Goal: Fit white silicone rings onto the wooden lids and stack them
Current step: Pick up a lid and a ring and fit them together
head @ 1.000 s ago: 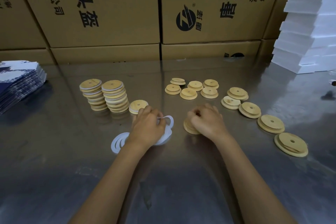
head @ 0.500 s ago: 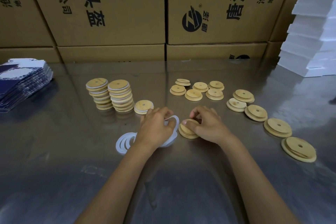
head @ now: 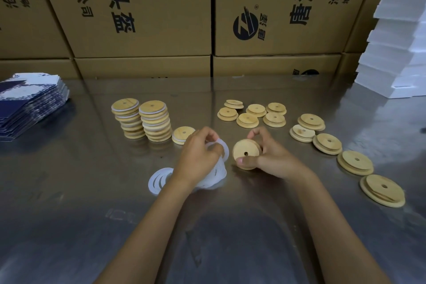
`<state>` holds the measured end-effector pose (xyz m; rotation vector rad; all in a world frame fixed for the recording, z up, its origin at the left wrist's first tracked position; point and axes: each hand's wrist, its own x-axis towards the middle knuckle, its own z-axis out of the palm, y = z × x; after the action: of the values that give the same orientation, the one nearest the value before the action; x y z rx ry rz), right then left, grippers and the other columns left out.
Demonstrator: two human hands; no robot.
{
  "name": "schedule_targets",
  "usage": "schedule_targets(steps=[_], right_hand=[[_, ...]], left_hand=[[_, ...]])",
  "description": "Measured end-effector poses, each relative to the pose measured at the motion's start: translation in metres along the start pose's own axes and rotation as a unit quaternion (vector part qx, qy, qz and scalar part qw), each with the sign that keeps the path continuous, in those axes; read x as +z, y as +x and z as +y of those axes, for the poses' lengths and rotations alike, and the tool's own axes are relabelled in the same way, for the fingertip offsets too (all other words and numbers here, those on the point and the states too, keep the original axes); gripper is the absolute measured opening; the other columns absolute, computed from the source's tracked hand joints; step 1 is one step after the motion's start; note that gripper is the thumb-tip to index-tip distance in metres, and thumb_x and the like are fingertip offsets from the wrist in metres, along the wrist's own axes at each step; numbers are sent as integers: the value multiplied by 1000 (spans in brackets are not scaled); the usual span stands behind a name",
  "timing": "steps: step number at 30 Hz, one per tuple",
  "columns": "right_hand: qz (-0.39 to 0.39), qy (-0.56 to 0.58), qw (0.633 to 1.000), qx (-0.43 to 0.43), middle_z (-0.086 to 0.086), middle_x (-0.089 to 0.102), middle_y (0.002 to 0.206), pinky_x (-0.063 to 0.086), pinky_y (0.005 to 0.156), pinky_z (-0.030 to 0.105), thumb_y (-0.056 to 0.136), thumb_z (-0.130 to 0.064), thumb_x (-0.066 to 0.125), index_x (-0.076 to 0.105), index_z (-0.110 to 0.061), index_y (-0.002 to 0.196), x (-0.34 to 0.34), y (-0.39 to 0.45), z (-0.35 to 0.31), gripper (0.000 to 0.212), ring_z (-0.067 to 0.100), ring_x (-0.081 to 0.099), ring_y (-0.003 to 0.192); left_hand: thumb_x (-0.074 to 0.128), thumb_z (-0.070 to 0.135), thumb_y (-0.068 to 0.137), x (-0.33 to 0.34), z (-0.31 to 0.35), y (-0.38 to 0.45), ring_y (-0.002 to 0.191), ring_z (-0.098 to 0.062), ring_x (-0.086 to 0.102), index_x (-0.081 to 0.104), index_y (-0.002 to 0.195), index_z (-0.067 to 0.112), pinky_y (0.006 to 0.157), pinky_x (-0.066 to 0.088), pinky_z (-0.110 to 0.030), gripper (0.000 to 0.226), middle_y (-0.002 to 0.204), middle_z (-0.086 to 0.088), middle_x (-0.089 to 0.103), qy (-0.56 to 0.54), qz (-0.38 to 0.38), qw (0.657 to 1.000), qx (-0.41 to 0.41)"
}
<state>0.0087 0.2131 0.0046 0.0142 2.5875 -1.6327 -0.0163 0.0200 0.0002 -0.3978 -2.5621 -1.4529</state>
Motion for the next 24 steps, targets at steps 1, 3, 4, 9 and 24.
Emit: schedule_targets(steps=[1, 3, 4, 9, 24], right_hand=[[14, 27, 1000, 7, 6, 68, 109, 53, 87, 35, 80, -13, 82, 43, -31, 107, 2, 1, 0, 50, 18, 62, 93], [44, 75, 996, 23, 5, 70, 110, 54, 86, 34, 83, -12, 79, 47, -33, 109, 5, 2, -1, 46, 20, 65, 97], [65, 103, 992, 33, 3, 71, 110, 56, 80, 30, 85, -12, 77, 50, -33, 110, 6, 3, -2, 43, 19, 67, 97], [115, 306, 942, 74, 10, 71, 115, 59, 59, 30, 94, -9, 67, 64, -20, 112, 6, 1, -9, 21, 26, 72, 96], [-105, 412, 905, 27, 21, 71, 118, 59, 89, 42, 99, -43, 56, 70, -3, 120, 17, -7, -21, 48, 34, 69, 112]], left_hand=[[62, 14, 81, -2, 3, 0, 84, -10, 57, 58, 84, 23, 71, 47, -25, 10, 87, 7, 60, -33, 4, 999, -22], [67, 10, 78, -8, 9, 1, 68, -3, 56, 59, 82, 21, 59, 47, -16, 14, 80, 5, 61, -96, 15, 993, -60], [69, 8, 77, -10, 11, 2, 63, -3, 56, 60, 81, 19, 54, 46, -14, 15, 76, 4, 62, -127, 19, 989, -77], [76, 15, 80, -21, 19, 1, 63, -8, 63, 63, 79, 18, 60, 51, -24, 14, 72, 3, 73, -225, 9, 967, -117], [76, 19, 83, -19, 36, -11, 76, -12, 70, 79, 85, 19, 65, 53, -19, 4, 84, -8, 75, -248, -77, 964, -50]])
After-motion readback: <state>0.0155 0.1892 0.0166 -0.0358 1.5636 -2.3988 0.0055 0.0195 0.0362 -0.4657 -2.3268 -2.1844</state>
